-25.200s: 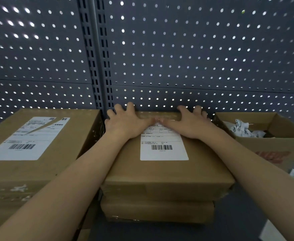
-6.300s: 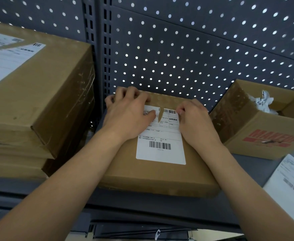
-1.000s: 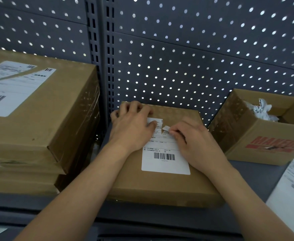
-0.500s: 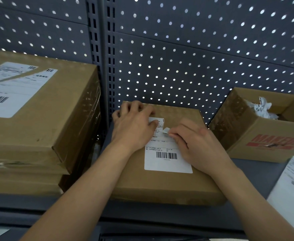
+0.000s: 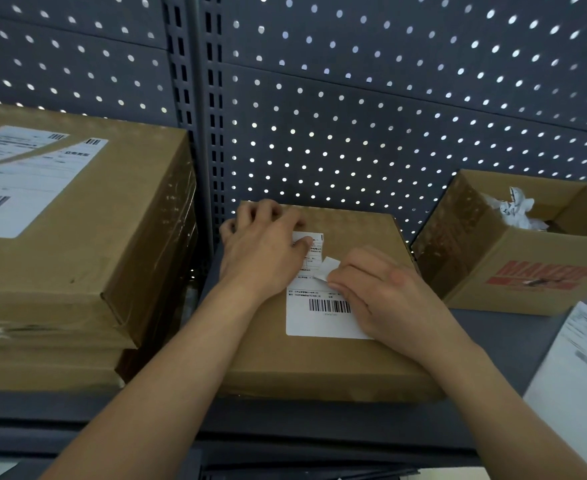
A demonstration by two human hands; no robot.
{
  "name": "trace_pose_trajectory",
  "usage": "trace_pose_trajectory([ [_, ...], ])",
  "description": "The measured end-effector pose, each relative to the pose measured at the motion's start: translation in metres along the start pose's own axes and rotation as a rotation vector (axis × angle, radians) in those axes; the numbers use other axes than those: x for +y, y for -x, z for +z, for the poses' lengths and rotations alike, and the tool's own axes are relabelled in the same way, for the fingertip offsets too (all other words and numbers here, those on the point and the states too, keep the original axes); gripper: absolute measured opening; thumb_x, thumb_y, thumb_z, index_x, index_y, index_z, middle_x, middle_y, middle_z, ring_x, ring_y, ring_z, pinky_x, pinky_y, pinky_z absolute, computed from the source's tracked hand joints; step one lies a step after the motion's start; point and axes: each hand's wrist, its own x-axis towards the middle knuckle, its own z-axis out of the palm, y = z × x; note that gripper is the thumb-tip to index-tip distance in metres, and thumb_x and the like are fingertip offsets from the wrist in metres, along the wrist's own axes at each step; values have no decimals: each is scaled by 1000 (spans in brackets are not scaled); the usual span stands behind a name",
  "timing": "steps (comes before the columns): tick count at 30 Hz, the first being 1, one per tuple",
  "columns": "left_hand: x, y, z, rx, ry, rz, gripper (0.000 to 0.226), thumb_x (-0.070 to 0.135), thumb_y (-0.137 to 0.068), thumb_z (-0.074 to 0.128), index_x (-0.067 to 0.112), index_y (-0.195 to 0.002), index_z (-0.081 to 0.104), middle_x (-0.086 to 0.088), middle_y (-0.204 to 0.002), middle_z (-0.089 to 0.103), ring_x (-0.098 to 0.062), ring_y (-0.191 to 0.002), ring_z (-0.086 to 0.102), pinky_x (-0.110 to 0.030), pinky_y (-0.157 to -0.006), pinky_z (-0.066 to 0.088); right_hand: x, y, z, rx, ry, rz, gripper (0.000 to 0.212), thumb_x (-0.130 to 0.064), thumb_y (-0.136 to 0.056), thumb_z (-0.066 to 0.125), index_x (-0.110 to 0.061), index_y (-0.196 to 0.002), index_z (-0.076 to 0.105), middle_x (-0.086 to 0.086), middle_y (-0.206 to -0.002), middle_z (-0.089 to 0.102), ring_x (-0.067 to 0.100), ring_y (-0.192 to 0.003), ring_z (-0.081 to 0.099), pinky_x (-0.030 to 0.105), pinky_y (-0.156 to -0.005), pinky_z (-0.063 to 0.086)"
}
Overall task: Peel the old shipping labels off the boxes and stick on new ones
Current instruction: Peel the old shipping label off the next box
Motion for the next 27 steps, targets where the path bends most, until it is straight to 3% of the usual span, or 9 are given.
trace_pose_trajectory([
  [18, 0, 0, -1, 2, -13, 3, 35, 49, -94, 50, 37, -127, 52, 6, -139, 41, -24, -134, 24, -48, -109, 18, -12, 7, -10, 70, -29, -11, 19, -11, -96, 56, -2, -88, 71, 8, -85, 63, 25, -71, 60, 40, -56, 51],
  [27, 1, 1, -2, -3, -19, 11, 36, 48, -95, 49, 37, -128, 51, 5, -139, 41, -25, -133, 25, -48, -108, 19, -9, 15, -9, 170, -54, -5, 9, -3, -91, 65, 0, -89, 73, 9, -89, 66, 25, -87, 62, 42, -75, 50],
])
